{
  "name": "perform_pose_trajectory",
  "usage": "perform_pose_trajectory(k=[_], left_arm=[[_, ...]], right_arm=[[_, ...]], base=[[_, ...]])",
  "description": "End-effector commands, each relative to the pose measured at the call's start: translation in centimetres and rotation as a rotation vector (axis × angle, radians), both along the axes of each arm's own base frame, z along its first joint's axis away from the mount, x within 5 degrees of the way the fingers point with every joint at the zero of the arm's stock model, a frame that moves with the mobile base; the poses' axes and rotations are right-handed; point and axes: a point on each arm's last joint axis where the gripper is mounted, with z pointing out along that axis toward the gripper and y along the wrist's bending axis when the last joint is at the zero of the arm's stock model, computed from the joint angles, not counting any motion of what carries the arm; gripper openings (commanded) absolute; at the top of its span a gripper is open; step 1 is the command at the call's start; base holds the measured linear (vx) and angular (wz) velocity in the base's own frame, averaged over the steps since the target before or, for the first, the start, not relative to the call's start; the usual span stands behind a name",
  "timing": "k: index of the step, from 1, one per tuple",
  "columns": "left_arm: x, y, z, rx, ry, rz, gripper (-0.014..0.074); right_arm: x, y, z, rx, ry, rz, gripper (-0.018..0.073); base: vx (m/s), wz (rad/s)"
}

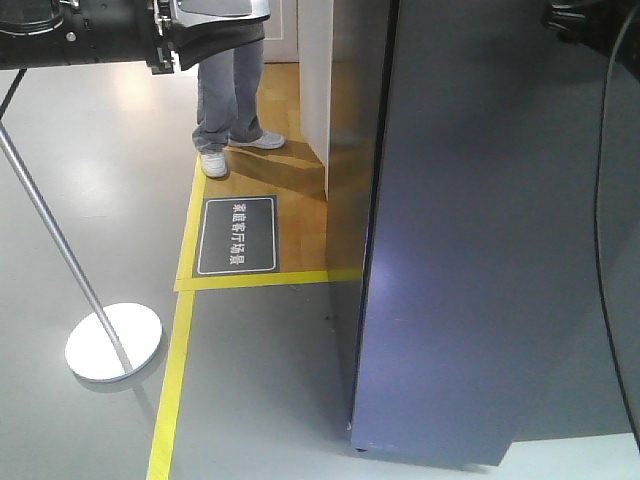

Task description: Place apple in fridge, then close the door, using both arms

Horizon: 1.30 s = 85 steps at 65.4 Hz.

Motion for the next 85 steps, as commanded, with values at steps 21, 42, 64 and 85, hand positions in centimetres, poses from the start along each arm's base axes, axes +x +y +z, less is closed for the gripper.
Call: perform_pose_trajectory(k=[21,42,64,85], left_arm=[[-1.6,0.3,3.3,-0.083,-0.070,0.002,0.0244],[-1.5,0.3,3.3,-0.084,-0.070,0.017,0.0244],[-1.4,0.4,3.3,-0.085,-0.069,0.023,0.0244],[-2.4,1.3,4.3,-0.090,-0.068,0.003,0.0202]], right_arm=[[2.1,0.6,2.0,-0.042,-0.047,0.062,0.0503],[1.0,1.4,3.2,-0.061,-0.025,0.155,0.0484],[-7.4,4.0,10.6,-0.092,-0.047,0.468,0.0246],[-16.7,6.2,14.7,-0.172,-0.026,0.768,-0.0011]], base=[[0.00,-0.01],[0.00,0.00],[0.00,0.00],[0.00,0.00]])
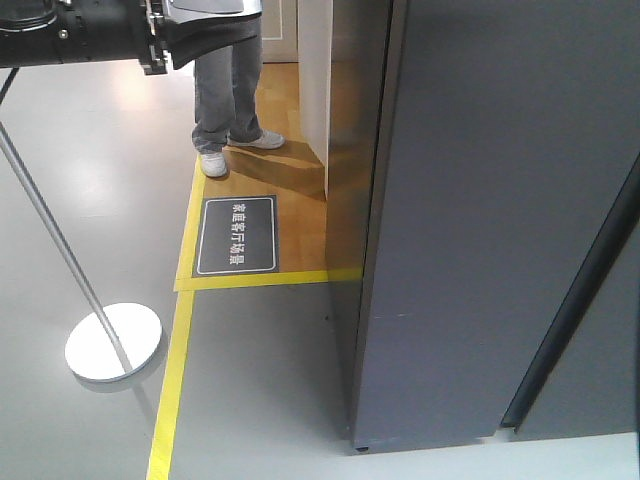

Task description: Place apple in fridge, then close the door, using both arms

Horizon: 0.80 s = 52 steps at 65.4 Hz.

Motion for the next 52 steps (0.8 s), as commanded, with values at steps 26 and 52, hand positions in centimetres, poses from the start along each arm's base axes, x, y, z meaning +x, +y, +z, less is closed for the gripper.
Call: perform_pose_trajectory(k=[26,52], left_arm=[[-8.4,3.5,8.4,0.108,-0.284,0.078,-0.0008],[-17.3,4.6,12.5,0.337,-0.445,0.273,-0.0008]], right_arm=[[-10.2,0.6,4.8,-0.029,-0.080,0.115,-0.0006],[-14.0,0.0,0.1,-0.008,-0.028,0.038,-0.0004]], base=[[0.00,0.00],[0.00,0.00]])
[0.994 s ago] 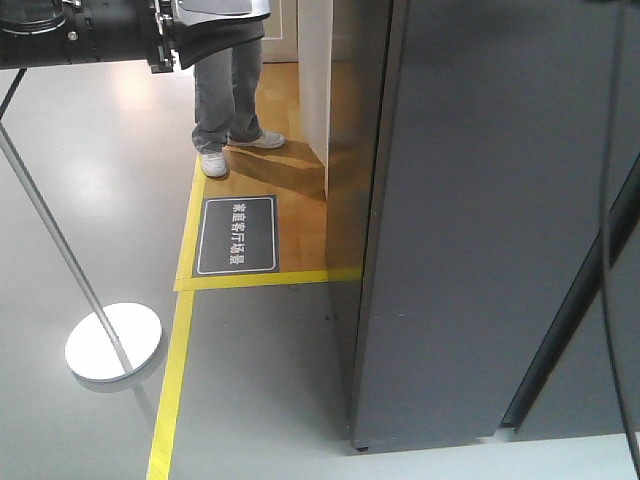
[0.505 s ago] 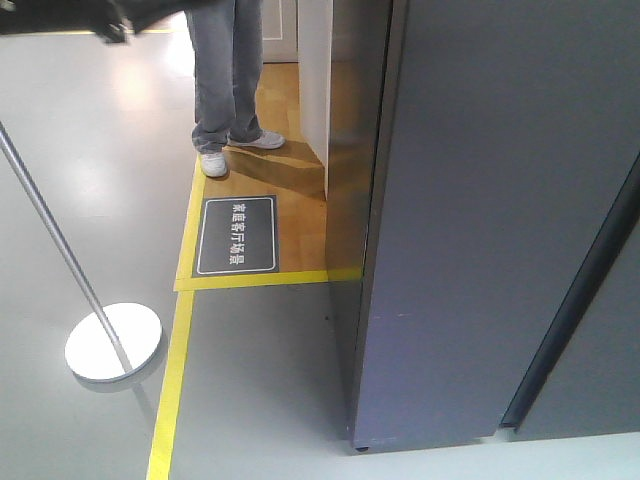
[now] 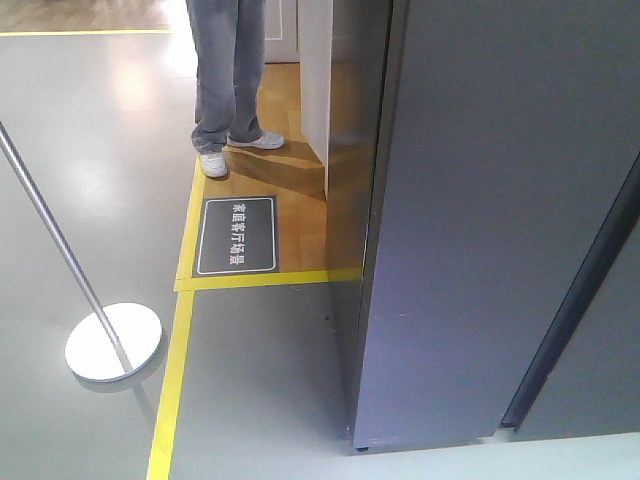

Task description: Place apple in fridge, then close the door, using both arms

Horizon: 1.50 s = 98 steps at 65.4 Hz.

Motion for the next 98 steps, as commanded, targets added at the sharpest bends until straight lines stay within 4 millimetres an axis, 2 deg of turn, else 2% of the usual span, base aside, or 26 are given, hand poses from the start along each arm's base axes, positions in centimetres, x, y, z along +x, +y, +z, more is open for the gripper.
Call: perform_pose_trajectory(k=[1,10,16,21,28,37,46,53,58,65,98], left_arm=[[-3.3,0.2,2.8,-0.054,-0.111,0.063,-0.0008],[-6.4,0.4,3.5,-0.020,-0.166,0.102,-0.0007],[-8.3,0.6,2.6,-0.007,-0.176,0.136,-0.0007],[-9.6,0.8,0.8,-0.005,-0.158,0.173,-0.0007],[-11.5,1.2,-3.2,0.009,-0.137,0.239,-0.0007],[-13.8,1.9,-9.7,-0.006,-0.118,0.350,-0.0007],[-14.8,2.6,-16.2,-0.032,-0.069,0.455,-0.0007],[-15.5,2.9,-19.9,-0.038,-0.038,0.498,-0.0006],[-15.7,2.9,-21.8,-0.033,-0.011,0.505,-0.0006],[-15.9,2.9,-22.8,-0.030,0.003,0.508,-0.0006],[-15.7,3.2,-22.4,-0.044,-0.024,0.541,-0.0006]], right_arm=[[-1.6,-0.4,-0.7,0.057,-0.072,-0.066,-0.0004],[-3.7,-0.7,-4.8,0.051,-0.044,-0.097,-0.0004],[-5.3,-0.8,-7.5,0.056,-0.018,-0.110,-0.0004],[-6.5,-0.9,-9.0,0.060,-0.022,-0.123,-0.0004],[-7.8,-1.1,-11.3,0.050,-0.016,-0.137,-0.0004],[-8.9,-1.1,-13.7,0.046,0.000,-0.138,-0.0004],[-9.4,-1.1,-16.0,0.038,0.037,-0.142,-0.0004],[-9.5,-1.1,-17.6,0.034,0.073,-0.142,-0.0004],[-9.4,-1.1,-18.3,0.031,0.091,-0.141,-0.0004],[-9.4,-1.1,-18.6,0.026,0.100,-0.141,-0.0004],[-9.4,-1.1,-18.6,0.028,0.102,-0.137,-0.0003]], base=[[0.00,0.00],[0.00,0.00],[0.00,0.00],[0.00,0.00],[0.00,0.00],[0.00,0.00],[0.00,0.00],[0.00,0.00],[0.00,0.00],[0.00,0.00],[0.00,0.00]])
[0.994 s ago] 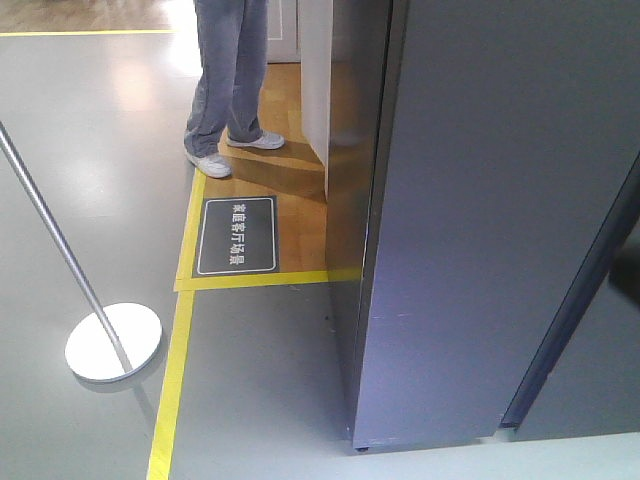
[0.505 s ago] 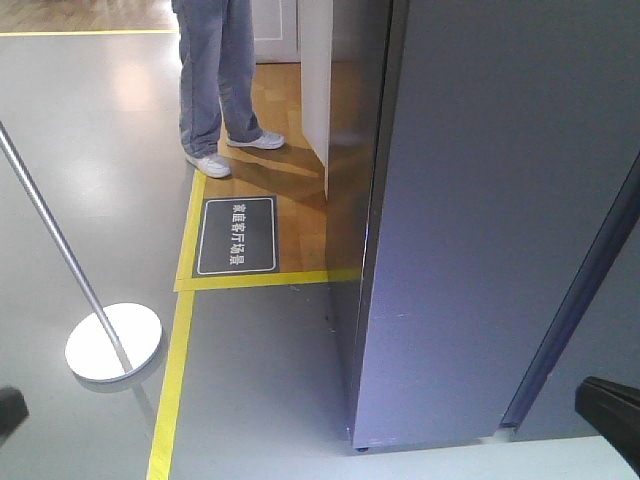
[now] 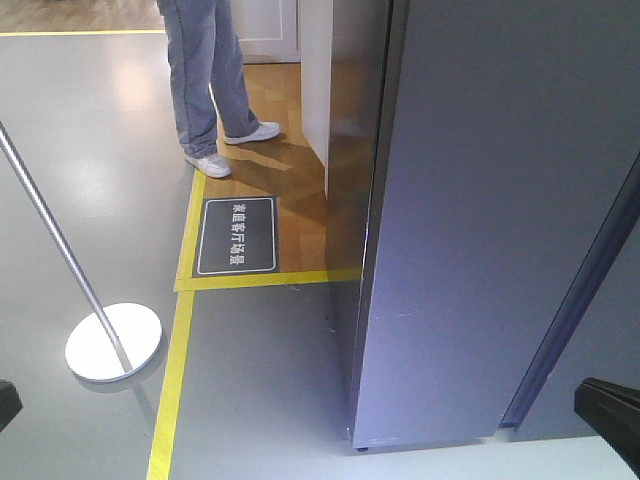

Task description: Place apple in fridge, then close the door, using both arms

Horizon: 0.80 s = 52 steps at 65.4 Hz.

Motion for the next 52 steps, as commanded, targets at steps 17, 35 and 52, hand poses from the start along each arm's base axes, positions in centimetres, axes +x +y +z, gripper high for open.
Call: perform_pose_trajectory(k=[17,35,52], left_arm=[[0.20,0.19,1.31,-0.053,-0.051,0.038,-0.0006],[0.20,0.20,1.30,-0.042,-0.055,0.037,-0.0006],[0.39,0.58,1.26,0.033,-0.090,0.067,-0.0006]], right_arm=[[0.24,-0.08,1.12,0.036,-0.052,-0.024,-0.0003],[0.24,-0.08,1.12,0.036,-0.052,-0.024,-0.0003],[0.24,-0.08,1.12,0.036,-0.052,-0.024,-0.0003]], base=[[0.00,0.00],[0.00,0.00],[0.00,0.00]])
